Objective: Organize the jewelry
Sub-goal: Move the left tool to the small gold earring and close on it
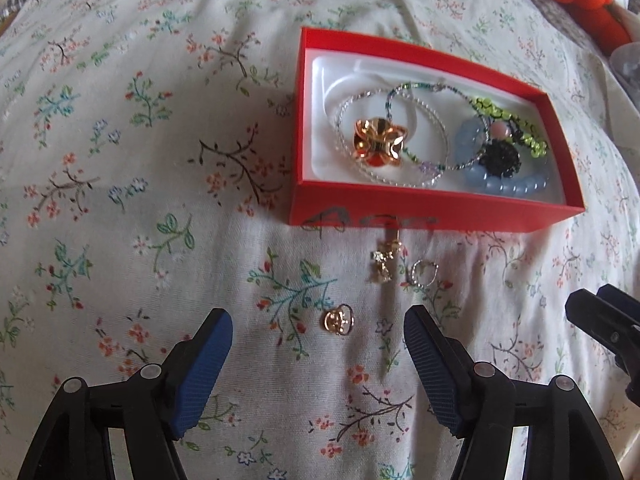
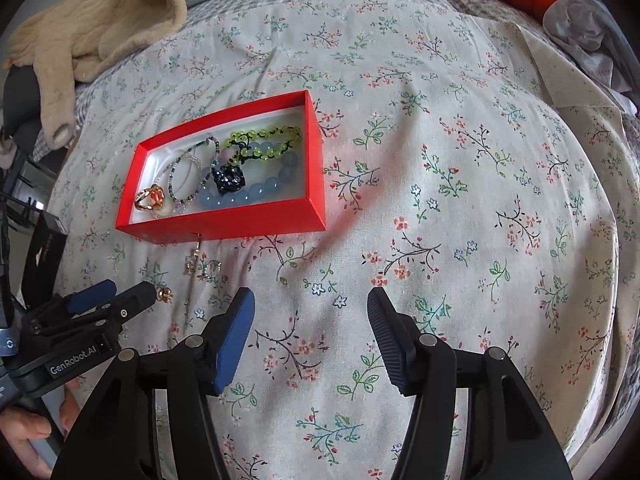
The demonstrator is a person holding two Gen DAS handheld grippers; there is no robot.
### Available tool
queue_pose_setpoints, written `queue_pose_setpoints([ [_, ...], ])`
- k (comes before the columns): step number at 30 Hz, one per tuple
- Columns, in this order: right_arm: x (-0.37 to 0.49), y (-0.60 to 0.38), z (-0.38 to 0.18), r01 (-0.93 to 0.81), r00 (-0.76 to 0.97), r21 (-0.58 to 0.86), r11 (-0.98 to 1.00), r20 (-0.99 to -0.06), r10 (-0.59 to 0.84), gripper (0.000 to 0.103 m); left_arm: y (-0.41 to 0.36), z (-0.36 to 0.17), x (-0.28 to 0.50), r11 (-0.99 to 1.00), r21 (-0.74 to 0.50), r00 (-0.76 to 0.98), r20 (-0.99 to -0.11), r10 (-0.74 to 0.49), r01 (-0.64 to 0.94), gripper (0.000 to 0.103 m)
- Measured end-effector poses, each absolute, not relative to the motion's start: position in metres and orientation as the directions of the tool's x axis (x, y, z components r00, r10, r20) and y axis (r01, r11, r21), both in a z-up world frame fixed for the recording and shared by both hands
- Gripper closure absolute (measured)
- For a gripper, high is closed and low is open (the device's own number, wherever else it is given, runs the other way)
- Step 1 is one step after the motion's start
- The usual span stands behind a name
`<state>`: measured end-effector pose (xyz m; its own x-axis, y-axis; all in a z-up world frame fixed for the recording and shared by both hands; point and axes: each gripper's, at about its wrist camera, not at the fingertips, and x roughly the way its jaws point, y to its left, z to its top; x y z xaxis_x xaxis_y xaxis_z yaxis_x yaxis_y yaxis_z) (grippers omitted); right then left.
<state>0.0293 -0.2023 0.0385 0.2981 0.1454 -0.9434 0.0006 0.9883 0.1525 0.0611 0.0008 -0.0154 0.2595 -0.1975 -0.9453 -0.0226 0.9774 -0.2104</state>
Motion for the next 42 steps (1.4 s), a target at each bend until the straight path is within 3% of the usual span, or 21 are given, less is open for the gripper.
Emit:
queue_pose_setpoints([
  [2, 0.03, -0.203, 0.037, 0.004, 0.295, 0.153, 0.988, -0.945, 0.145, 0.041, -0.002, -0.021, 0.062, 0.974, -0.224, 0.243, -0.946, -0.213, -0.019, 0.032],
  [4, 0.03, -0.202, 0.036, 0.004, 0.291, 0.151, 0.988, -0.946, 0.144, 0.041, -0.005, -0.027, 0.064, 0.966, -0.257, 0.219, -0.944, -0.248, -0.011, 0.049],
  [6, 0.031, -0.202, 0.035, 0.002, 0.288, 0.15, 0.989, -0.947, 0.143, 0.041, -0.006, -0.033, 0.066, 0.96, -0.278, 0.197, -0.943, -0.269, -0.021, 0.058],
  [17, 0.035, -0.201, 0.03, -0.002, 0.272, 0.146, 0.989, -0.952, 0.141, 0.041, -0.023, -0.042, 0.077, 0.98, -0.198, 0.196, -0.961, -0.196, 0.01, 0.078],
  [21, 0.036, -0.201, 0.029, 0.003, 0.271, 0.148, 0.989, -0.952, 0.142, 0.041, -0.032, -0.042, 0.079, 0.987, -0.161, 0.201, -0.966, -0.162, 0.024, 0.093],
  [42, 0.05, -0.154, 0.008, -0.037, 0.207, 0.208, 0.977, -0.955, 0.211, 0.044, 0.006, -0.026, 0.072, 0.977, -0.213, 0.243, -0.947, -0.208, 0.003, 0.093],
])
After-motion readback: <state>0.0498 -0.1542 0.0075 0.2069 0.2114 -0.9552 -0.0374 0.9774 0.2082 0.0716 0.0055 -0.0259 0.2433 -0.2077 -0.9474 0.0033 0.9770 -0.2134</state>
